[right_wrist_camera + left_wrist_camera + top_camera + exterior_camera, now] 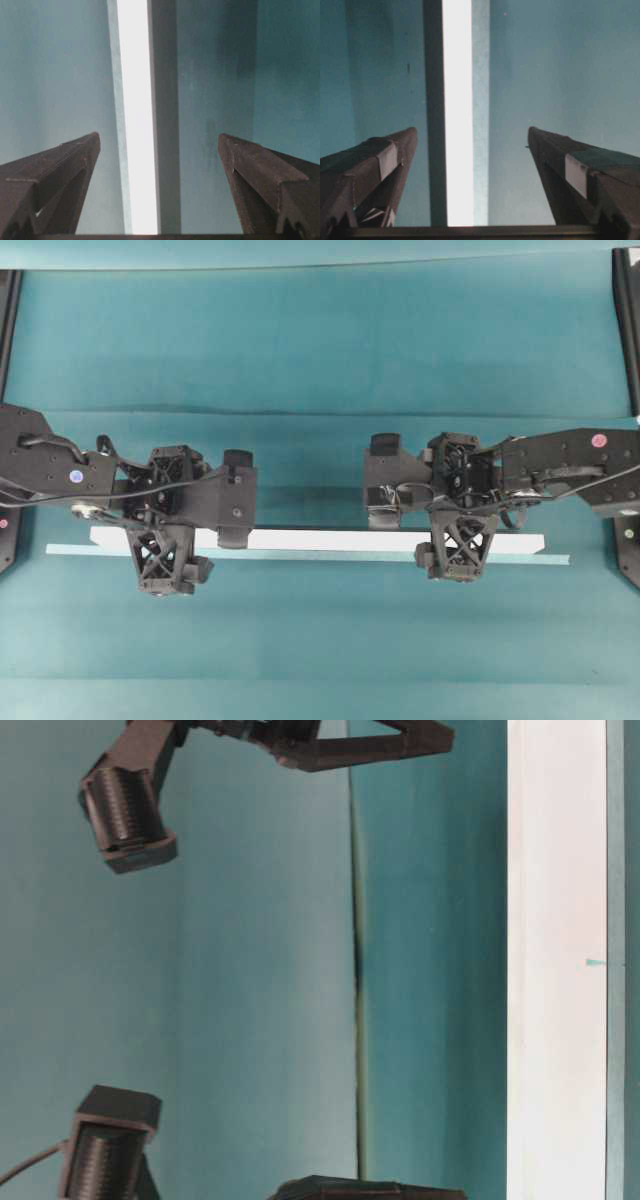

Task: Lift a wooden board with both hands.
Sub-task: 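Lower both open grippers around the board's long edge near each end, then close both grippers on the board and lift it off the table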

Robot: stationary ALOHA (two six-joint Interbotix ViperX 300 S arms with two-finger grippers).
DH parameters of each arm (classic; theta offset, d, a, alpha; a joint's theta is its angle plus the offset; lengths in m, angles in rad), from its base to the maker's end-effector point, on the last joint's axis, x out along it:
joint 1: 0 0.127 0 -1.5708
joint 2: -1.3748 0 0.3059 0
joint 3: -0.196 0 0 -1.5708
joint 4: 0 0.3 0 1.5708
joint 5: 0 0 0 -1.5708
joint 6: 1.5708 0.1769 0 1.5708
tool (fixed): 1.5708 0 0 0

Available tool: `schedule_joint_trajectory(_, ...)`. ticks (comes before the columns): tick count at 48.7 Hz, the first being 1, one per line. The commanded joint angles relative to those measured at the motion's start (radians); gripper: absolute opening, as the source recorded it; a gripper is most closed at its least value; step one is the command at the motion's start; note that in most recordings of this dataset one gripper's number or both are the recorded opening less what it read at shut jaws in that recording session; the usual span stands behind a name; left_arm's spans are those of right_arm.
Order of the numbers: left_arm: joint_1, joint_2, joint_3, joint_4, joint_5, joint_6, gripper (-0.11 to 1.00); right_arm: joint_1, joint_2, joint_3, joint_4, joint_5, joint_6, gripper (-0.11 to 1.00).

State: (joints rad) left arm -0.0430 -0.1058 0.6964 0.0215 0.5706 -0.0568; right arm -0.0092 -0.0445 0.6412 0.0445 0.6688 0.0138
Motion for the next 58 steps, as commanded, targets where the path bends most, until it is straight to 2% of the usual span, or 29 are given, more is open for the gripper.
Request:
schedule_joint_trajectory(1,0.006,0.005,0.008,0.0,-0.029,0.0,0.99,0.002,0.017,-0.002,0.002,-0.006,-0.005,0.95)
schedule_joint_trajectory(17,0.008,0.061,0.025,0.0,-0.091,-0.002,0.99,0.009,0.081,0.017,0.002,-0.071,-0.014,0.95)
schedule_joint_trajectory(27,0.014,0.104,0.046,0.002,-0.173,-0.005,0.99,0.014,0.132,0.021,0.002,-0.11,-0.014,0.95)
schedule_joint_trajectory(49,0.017,0.121,0.046,0.002,-0.183,-0.005,0.97,0.014,0.15,0.034,0.0,-0.156,0.0,0.94)
schedule_joint_trajectory(54,0.017,0.121,0.051,0.0,-0.178,-0.005,0.95,0.014,0.15,0.034,0.002,-0.155,0.002,0.92)
schedule_joint_trajectory(58,0.018,0.121,0.052,0.0,-0.176,-0.005,0.9,0.014,0.152,0.034,0.0,-0.149,0.005,0.84)
